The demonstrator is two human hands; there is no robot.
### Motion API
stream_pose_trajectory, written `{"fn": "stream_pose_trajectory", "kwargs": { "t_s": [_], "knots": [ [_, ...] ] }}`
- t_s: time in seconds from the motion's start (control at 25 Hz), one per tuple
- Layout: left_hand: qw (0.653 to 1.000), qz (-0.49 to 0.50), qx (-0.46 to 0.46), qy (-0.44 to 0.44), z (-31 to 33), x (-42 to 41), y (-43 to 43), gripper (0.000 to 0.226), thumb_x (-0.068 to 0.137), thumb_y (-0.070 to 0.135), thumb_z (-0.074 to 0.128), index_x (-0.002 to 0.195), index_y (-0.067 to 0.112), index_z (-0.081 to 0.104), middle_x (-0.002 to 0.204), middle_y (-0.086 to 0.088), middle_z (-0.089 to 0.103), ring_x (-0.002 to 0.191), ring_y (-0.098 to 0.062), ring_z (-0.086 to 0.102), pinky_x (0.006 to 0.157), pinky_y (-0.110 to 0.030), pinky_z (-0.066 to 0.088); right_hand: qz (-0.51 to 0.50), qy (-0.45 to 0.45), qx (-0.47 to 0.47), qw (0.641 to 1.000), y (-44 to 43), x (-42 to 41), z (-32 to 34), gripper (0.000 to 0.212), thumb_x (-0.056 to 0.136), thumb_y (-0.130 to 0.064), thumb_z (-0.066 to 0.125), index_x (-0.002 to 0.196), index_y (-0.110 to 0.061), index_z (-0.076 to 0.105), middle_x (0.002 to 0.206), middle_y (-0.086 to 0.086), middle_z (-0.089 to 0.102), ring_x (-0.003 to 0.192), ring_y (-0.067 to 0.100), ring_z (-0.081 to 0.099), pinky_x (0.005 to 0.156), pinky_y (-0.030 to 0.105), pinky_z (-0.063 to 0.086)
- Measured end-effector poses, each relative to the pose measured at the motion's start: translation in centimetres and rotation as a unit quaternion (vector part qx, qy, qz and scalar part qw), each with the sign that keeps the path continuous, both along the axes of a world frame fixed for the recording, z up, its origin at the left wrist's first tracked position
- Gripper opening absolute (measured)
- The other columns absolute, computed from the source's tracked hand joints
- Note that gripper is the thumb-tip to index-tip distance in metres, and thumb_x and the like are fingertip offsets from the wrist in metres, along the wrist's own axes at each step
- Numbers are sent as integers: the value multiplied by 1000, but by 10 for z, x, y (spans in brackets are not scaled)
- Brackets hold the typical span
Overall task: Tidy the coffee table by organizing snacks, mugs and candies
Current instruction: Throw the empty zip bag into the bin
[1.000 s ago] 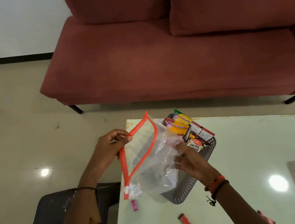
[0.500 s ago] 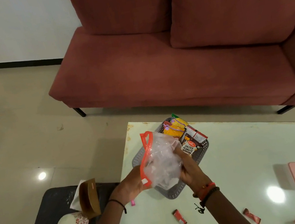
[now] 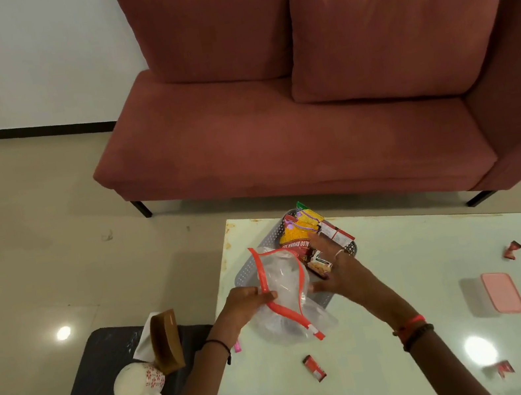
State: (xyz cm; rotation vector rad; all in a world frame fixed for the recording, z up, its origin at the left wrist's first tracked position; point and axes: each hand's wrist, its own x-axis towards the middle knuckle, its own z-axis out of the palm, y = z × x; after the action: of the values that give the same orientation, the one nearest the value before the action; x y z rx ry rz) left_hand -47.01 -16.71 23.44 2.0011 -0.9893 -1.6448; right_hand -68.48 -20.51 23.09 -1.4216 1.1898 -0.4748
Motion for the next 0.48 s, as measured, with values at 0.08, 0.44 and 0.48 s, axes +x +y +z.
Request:
{"fn": "stream_pose_trajectory", "kwargs": {
  "t_s": [0.08,0.44,0.48],
  "knots": [
    [999,-22,-31,11,6,-2,15,24,82,24,71,90,1,67,86,-12,58,82,-20,51,76,-28,37,110,56,-26,992,23,8,10,100,64,-39,84,146,-35,27,146,-15,37,136,10,36,113,36,38],
    [978,-166,-120,26,34,-32,87,24,82,20,70,102,6,72,108,-14,71,95,-17,63,81,-22,46,-7,141,-90,986,141,21,20,82,60,-35,87,130,-25,47,113,-16,63,100,1,60,82,15,45],
    [977,-182,-108,33,34,-38,94,26,82,22,70,103,9,72,109,-11,71,95,-16,63,81,-20,47,-38,152,-90,984,149,16,17,78,60,-35,87,128,-22,50,115,-7,66,103,11,61,81,18,44]
  ]
}}
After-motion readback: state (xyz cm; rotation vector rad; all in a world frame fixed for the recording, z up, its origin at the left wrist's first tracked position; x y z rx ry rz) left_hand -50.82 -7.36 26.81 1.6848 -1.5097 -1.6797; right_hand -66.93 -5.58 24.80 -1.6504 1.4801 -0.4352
